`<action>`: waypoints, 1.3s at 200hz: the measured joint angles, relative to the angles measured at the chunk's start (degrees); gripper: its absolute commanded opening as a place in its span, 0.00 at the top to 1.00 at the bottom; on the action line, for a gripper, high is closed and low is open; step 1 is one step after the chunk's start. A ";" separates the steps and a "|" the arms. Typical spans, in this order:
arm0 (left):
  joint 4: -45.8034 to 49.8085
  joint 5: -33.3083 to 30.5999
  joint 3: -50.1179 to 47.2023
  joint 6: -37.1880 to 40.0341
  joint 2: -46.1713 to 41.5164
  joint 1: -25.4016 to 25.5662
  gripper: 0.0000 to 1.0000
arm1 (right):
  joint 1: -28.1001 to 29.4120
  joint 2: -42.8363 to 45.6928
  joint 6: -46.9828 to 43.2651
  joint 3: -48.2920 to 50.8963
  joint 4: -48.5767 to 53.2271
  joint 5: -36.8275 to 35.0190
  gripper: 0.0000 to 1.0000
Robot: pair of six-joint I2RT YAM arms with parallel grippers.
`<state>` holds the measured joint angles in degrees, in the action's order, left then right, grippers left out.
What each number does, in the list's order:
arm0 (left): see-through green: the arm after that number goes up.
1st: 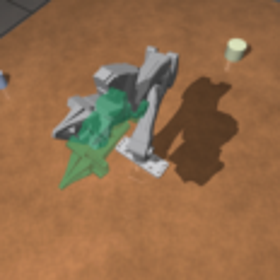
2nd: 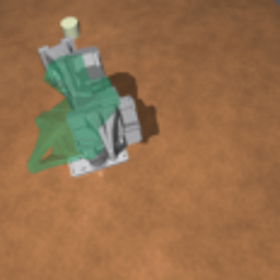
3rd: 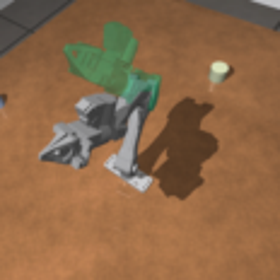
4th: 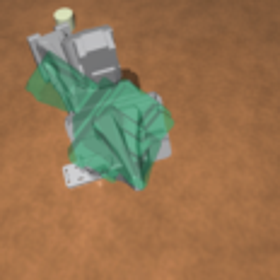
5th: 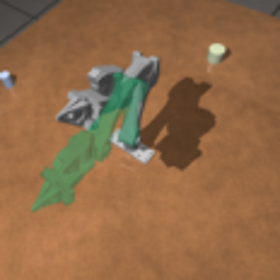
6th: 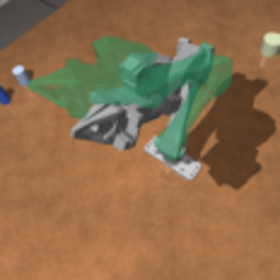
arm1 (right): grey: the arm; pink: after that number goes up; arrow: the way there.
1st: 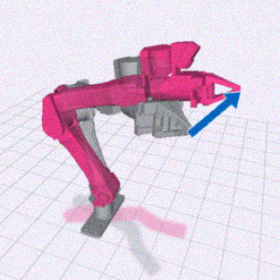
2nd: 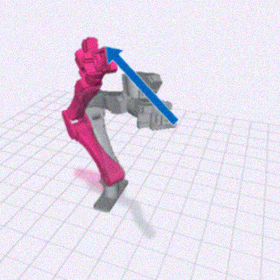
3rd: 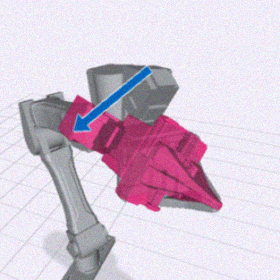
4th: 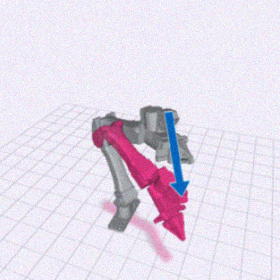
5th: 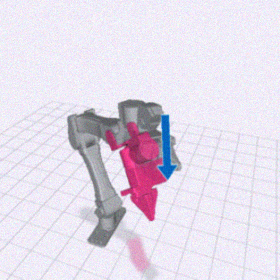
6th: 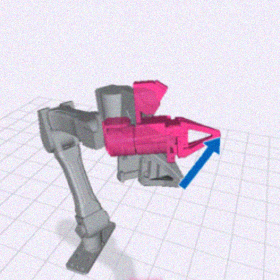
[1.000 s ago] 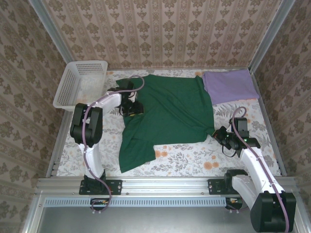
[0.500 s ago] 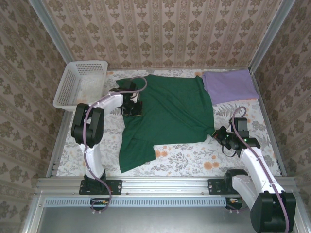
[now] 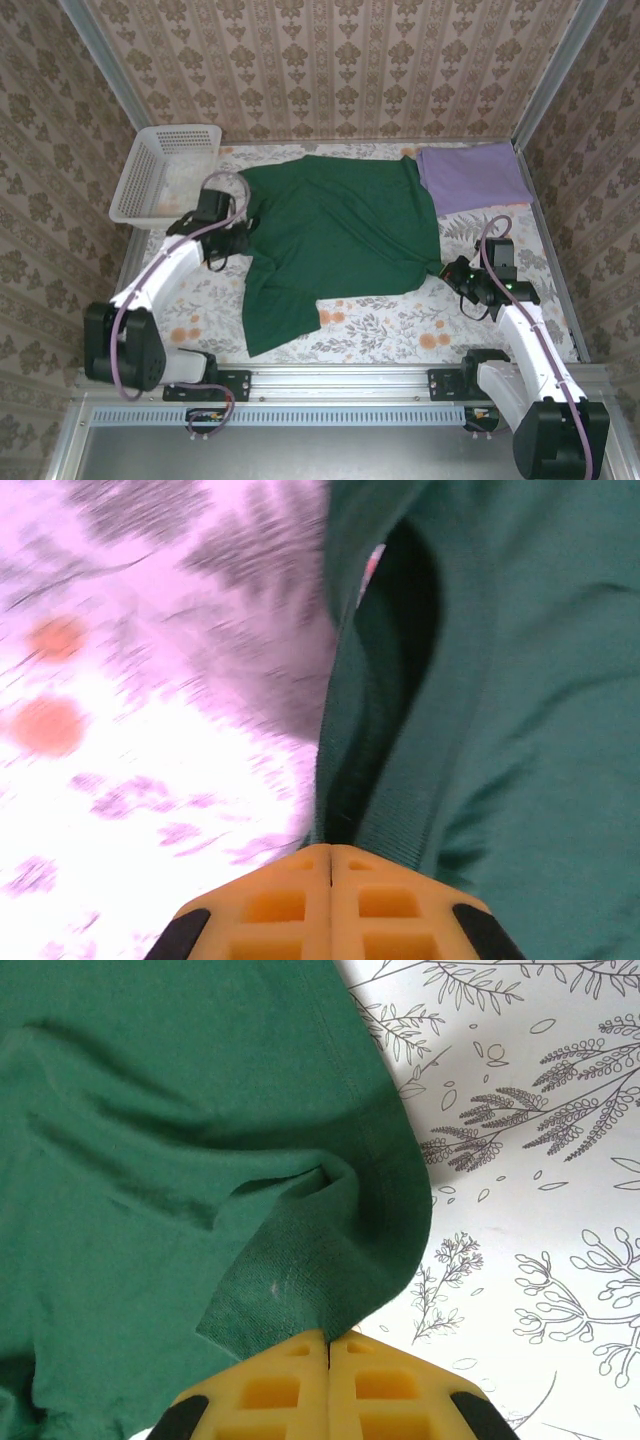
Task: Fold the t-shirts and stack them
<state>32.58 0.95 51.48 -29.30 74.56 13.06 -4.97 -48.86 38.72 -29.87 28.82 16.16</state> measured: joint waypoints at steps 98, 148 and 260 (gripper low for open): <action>-1.42 -2.78 -12.66 -6.73 -5.16 -13.40 0.45 | -0.59 0.00 -1.51 -3.08 3.85 1.07 1.00; -2.34 -5.01 1.92 -6.93 2.99 -1.99 0.42 | -0.90 1.31 -1.49 -3.08 4.83 1.14 1.00; -0.44 -3.32 47.36 -3.80 52.89 1.88 0.45 | -3.82 1.79 -1.49 -3.21 7.85 0.81 1.00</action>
<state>32.14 -2.37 98.85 -33.10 127.46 14.94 -8.80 -47.07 37.23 -33.08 36.67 16.97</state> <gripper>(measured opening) 0.553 0.067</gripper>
